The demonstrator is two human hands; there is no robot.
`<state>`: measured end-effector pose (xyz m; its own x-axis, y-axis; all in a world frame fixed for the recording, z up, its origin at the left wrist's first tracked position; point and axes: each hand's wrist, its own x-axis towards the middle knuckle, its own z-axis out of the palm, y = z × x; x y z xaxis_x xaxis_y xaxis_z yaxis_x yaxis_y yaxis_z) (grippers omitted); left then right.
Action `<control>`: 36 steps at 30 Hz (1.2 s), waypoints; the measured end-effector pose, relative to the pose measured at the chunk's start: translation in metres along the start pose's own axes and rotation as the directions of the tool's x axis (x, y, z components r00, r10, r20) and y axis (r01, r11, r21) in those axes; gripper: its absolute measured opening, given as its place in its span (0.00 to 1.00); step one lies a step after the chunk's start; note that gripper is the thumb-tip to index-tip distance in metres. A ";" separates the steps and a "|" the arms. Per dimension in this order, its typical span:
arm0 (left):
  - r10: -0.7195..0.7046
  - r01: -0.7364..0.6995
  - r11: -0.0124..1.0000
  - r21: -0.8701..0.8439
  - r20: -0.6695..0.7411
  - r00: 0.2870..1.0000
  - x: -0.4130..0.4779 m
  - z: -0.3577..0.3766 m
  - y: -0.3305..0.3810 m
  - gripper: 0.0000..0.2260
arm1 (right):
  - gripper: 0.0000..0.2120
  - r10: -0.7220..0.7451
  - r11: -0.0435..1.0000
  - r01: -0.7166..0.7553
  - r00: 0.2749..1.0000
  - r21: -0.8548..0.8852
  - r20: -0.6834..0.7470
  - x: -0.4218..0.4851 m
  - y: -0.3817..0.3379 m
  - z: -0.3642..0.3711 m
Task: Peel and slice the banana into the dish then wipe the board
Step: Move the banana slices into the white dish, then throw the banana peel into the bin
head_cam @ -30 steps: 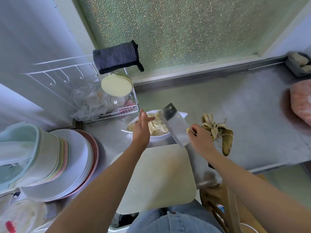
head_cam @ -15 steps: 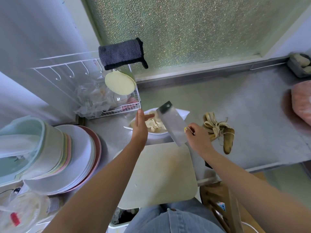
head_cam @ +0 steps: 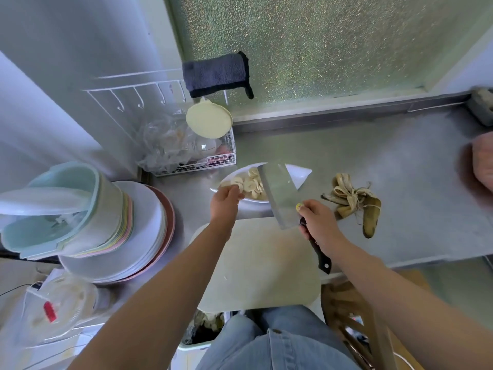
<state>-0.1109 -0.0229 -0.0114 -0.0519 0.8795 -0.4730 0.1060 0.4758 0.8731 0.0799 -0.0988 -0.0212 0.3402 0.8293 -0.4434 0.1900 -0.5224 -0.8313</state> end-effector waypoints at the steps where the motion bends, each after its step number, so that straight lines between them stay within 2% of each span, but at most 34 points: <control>1: -0.020 0.020 0.999 0.037 0.004 1.000 -0.002 -0.003 -0.004 0.08 | 0.08 0.051 0.994 -0.054 0.998 0.096 0.038 -0.003 -0.001 0.003; 4: -0.095 0.085 0.985 0.151 0.057 0.994 -0.009 -0.011 -0.018 0.10 | 0.03 0.131 0.928 -0.172 0.981 0.331 0.141 -0.008 -0.004 0.012; 7: -0.026 -0.004 0.921 0.391 0.073 0.997 -0.014 -0.022 -0.033 0.09 | 0.06 0.154 0.867 -0.200 0.979 0.457 0.135 -0.011 -0.005 0.012; 10: 0.067 -0.155 0.675 0.721 0.149 0.986 -0.022 -0.031 -0.053 0.11 | 0.06 0.157 0.839 -0.186 0.983 0.511 0.099 -0.013 -0.002 0.001; 12: 0.021 -0.228 0.528 0.818 0.256 0.966 -0.025 -0.027 -0.066 0.19 | 0.08 0.182 0.867 -0.211 0.977 0.452 0.107 -0.015 0.004 -0.006; 15: -0.183 -0.314 0.354 0.881 0.395 0.900 -0.031 -0.012 -0.080 0.33 | 0.11 0.249 0.829 -0.288 0.957 0.478 0.146 -0.020 0.015 -0.013; 18: -0.266 -0.363 0.216 0.906 0.413 0.871 -0.035 0.001 -0.091 0.36 | 0.09 0.308 0.755 -0.320 0.944 0.572 0.120 -0.023 0.018 -0.023; 22: -0.254 -0.353 0.152 0.923 0.381 0.889 -0.034 0.008 -0.092 0.31 | 0.05 0.382 0.731 -0.295 0.924 0.616 -0.011 -0.015 0.013 -0.046; 24: -0.218 -0.316 0.082 0.945 0.326 0.920 -0.036 0.017 -0.080 0.28 | 0.06 0.399 0.729 -0.265 0.914 0.631 -0.076 -0.010 0.007 -0.058; 26: -0.078 -0.309 -0.055 0.949 0.304 0.949 -0.039 0.033 -0.063 0.22 | 0.08 0.371 0.724 -0.205 0.921 0.658 -0.120 -0.003 0.002 -0.070; 27: 0.014 -0.330 -0.078 0.941 0.332 0.943 -0.040 0.043 -0.055 0.20 | 0.10 0.358 0.714 -0.179 0.924 0.677 -0.132 0.000 0.001 -0.077; 29: 0.154 -0.446 0.018 0.895 0.438 0.886 -0.037 0.067 -0.043 0.18 | 0.11 0.343 0.684 -0.144 0.929 0.715 -0.141 0.005 0.002 -0.089; 32: 0.228 -0.623 0.214 0.752 0.582 0.781 -0.025 0.105 -0.029 0.18 | 0.09 0.367 0.671 -0.159 0.920 0.724 -0.138 0.013 0.012 -0.108; 36: 0.180 -0.719 0.274 0.639 0.700 0.691 -0.004 0.165 -0.015 0.28 | 0.08 0.429 0.661 -0.212 0.894 0.720 -0.130 0.020 0.029 -0.130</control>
<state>0.0518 -0.0342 -0.0425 0.6785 0.6899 -0.2524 0.7008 -0.5050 0.5038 0.2118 -0.1227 -0.0107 0.5055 0.4914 -0.7092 -0.6097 -0.3781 -0.6966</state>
